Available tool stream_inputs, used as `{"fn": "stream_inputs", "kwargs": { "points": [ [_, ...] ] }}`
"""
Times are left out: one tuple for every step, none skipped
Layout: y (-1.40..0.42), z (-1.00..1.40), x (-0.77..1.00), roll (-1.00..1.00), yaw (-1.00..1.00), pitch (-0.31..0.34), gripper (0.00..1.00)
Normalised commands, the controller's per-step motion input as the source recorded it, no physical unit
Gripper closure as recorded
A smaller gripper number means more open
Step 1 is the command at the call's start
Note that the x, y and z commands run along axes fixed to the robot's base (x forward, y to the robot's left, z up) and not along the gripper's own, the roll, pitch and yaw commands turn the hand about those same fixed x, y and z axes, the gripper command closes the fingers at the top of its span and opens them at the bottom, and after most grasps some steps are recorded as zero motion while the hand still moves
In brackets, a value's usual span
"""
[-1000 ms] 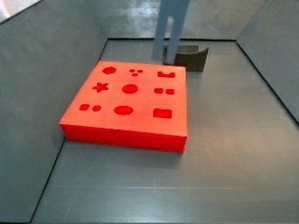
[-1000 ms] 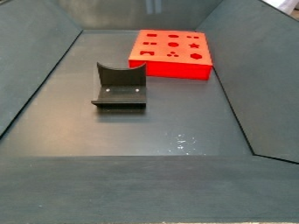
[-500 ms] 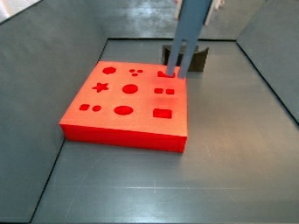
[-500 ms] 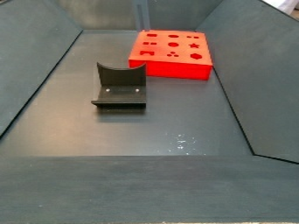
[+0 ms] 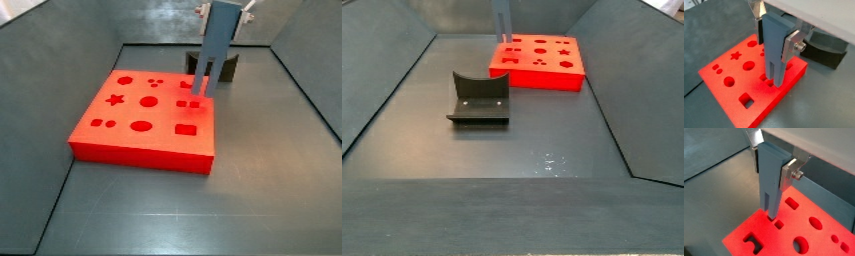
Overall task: Pick up the double-square object. Move up. Rotate the double-square object. Place the double-square object on the fixture. Regrasp the double-square object. Move to above the board. Insert the double-square object.
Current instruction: Insert the double-square object.
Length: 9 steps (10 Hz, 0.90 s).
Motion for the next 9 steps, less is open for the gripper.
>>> {"fn": "stream_inputs", "kwargs": {
  "points": [
    [0.00,0.00,-0.34,0.07,0.43,-0.357,1.00],
    [-0.01,0.00,-0.37,0.19,0.42,-0.277,1.00],
    [0.00,-0.09,-0.33,0.24,0.39,-0.191,1.00],
    [0.00,-0.13,-0.07,0.21,0.18,-0.017,1.00],
    [0.00,-0.22,0.00,0.18,0.00,0.001,1.00],
    [0.00,-0.31,0.02,0.09,0.00,0.001,1.00],
    [0.00,-0.33,0.01,0.00,-0.15,0.010,1.00],
    [0.00,-0.25,0.07,-0.12,-0.35,0.030,1.00],
    [0.00,-0.17,0.15,-0.23,-0.37,0.023,1.00]
  ]
}}
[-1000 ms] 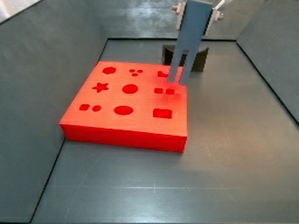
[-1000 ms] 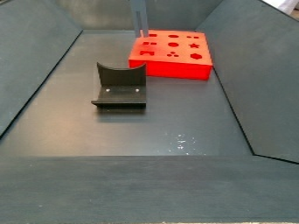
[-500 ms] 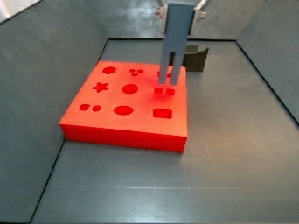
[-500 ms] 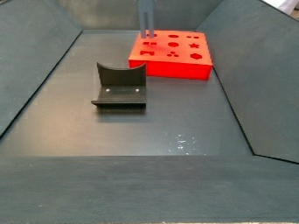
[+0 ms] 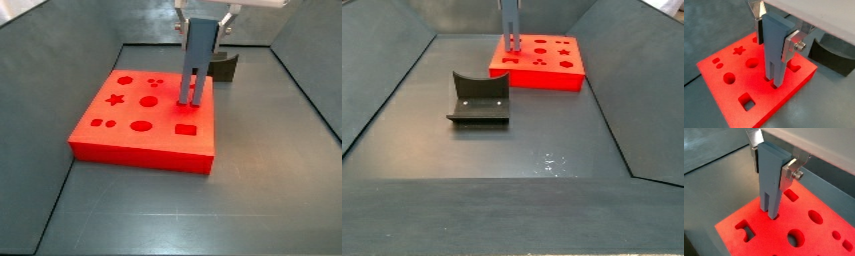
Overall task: Pick up the double-square object. Move up. Rotate the double-square object. Place the double-square object on the fixture. Regrasp the double-square object. Move to above the board. Insert the double-square object.
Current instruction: Insert the double-square object.
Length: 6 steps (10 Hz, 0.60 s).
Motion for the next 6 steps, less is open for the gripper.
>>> {"fn": "stream_inputs", "kwargs": {
  "points": [
    [-0.03,-0.17,0.15,-0.23,-0.35,0.011,1.00],
    [-0.01,-0.14,0.03,-0.23,-0.23,0.000,1.00],
    [0.00,-0.15,-0.05,-0.23,0.00,0.000,1.00],
    [0.05,-0.14,-0.22,-0.15,0.15,-0.036,1.00],
    [0.09,-0.07,-0.30,-0.11,0.35,-0.086,1.00],
    [0.00,-0.06,-0.24,-0.05,0.45,-0.113,1.00]
  ]
}}
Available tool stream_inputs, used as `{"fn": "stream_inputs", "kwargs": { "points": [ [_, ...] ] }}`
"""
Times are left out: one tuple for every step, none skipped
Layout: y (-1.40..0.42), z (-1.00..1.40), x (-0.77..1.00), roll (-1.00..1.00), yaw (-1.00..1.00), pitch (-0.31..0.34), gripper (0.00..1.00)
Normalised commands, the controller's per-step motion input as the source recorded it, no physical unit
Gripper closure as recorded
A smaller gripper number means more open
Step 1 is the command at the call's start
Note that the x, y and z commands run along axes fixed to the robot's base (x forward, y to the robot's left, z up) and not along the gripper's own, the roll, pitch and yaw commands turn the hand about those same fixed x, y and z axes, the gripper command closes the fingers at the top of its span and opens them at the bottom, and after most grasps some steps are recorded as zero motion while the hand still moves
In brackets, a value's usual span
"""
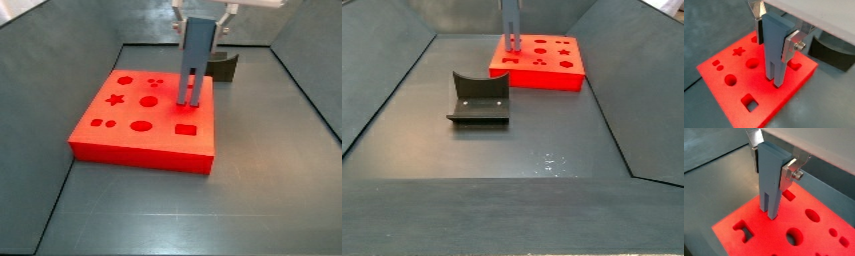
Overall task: Pick up the double-square object. Move up. Rotate the double-square object. Place the double-square object on the fixture. Regrasp the double-square object. Move to above the board. Insert the double-square object.
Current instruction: Insert the double-square object.
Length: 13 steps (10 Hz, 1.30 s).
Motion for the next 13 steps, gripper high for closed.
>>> {"fn": "stream_inputs", "kwargs": {
  "points": [
    [-0.09,-0.21,-0.11,-0.08,0.29,-0.053,1.00],
    [-0.17,-0.33,0.00,-0.09,0.05,-0.009,1.00],
    [-0.16,-0.39,0.09,-0.11,-0.05,0.000,1.00],
    [-0.04,-0.41,0.29,-0.07,-0.22,0.013,1.00],
    [0.08,-0.40,0.21,0.00,-0.23,0.044,1.00],
    [0.25,-0.39,0.11,0.00,-0.17,0.056,1.00],
    [0.26,-0.42,0.09,-0.04,-0.12,0.053,1.00],
    [0.16,-0.47,0.06,-0.04,-0.10,0.027,1.00],
    [0.09,-0.47,0.09,-0.03,-0.10,0.023,1.00],
    [0.01,-0.31,0.07,-0.12,-0.13,0.020,1.00],
    [0.07,-0.17,0.04,-0.24,-0.06,0.000,1.00],
    [0.01,-0.05,0.01,-0.12,0.00,0.000,1.00],
    [0.00,-0.01,0.00,-0.01,0.00,0.000,1.00]
  ]
}}
